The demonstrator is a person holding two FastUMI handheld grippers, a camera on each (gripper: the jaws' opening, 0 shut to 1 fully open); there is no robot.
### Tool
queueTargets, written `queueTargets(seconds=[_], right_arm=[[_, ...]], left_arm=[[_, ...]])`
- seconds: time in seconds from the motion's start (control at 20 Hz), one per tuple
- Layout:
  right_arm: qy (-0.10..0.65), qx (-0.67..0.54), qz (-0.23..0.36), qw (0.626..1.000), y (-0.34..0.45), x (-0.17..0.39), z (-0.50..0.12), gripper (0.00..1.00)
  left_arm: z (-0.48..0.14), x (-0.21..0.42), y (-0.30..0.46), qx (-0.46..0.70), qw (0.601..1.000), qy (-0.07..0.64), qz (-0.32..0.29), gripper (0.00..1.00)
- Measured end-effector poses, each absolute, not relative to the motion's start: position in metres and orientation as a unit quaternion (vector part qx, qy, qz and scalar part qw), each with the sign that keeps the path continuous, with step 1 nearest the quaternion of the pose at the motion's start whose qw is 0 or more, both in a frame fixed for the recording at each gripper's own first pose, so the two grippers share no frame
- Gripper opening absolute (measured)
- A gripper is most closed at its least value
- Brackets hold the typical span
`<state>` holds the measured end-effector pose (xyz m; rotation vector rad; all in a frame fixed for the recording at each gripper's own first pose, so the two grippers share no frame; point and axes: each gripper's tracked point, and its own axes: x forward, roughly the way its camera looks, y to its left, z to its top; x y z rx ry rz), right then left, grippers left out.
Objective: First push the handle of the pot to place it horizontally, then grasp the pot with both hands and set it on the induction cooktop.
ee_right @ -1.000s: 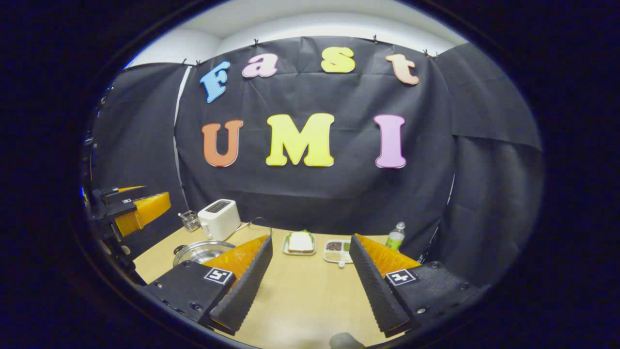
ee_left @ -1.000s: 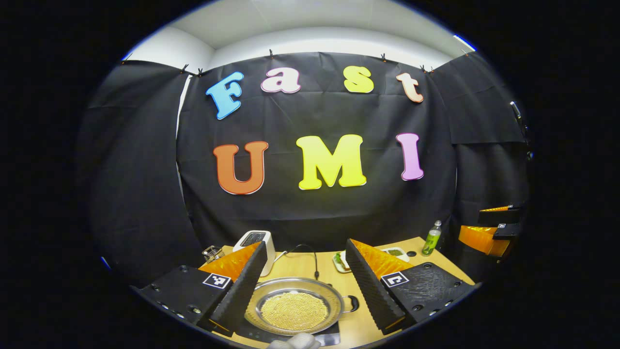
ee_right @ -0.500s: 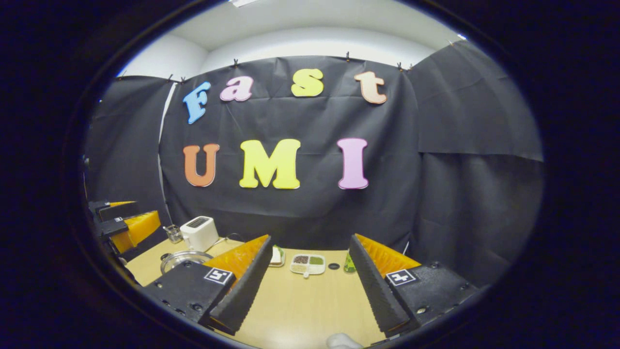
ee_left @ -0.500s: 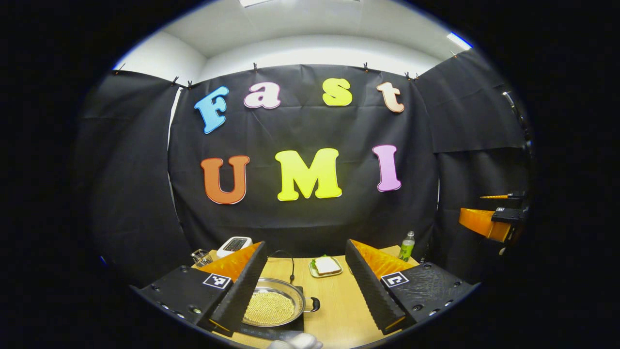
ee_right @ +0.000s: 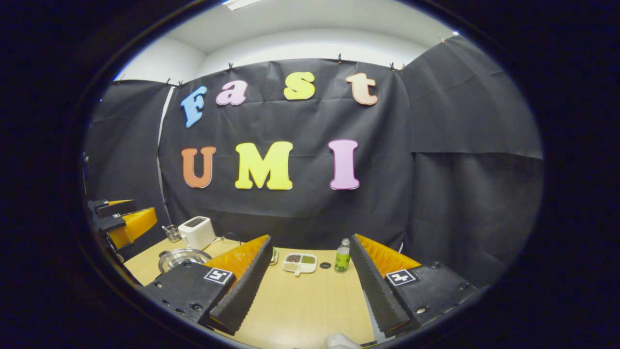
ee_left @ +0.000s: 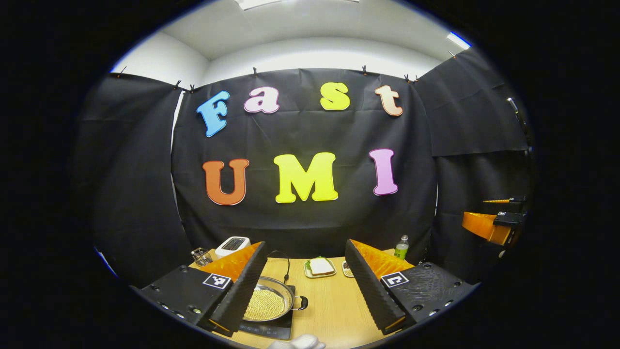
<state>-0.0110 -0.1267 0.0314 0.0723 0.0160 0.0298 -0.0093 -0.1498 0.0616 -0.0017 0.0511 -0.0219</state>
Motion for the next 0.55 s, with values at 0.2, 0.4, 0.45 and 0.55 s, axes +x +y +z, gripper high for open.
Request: queueTargets(seconds=[0.2, 0.4, 0.45, 0.55], right_arm=[[0.008, 0.041, 0.017, 0.999, -0.138, -0.014, 0.028, 1.00], [0.007, 0.046, 0.015, 0.999, -0.155, -0.017, 0.025, 1.00], [0.005, 0.048, 0.016, 0.999, -0.156, -0.018, 0.024, 1.00], [0.003, 0.049, 0.017, 0.999, -0.161, -0.019, 0.023, 1.00]], left_arm=[[0.062, -0.016, -0.157, 0.006, 1.000, 0.027, -0.007, 0.96], [0.065, -0.020, -0.160, 0.010, 1.000, 0.026, 0.000, 0.96], [0.065, -0.021, -0.161, 0.010, 1.000, 0.027, 0.002, 0.96], [0.067, -0.024, -0.164, 0.014, 1.000, 0.025, 0.004, 0.96]])
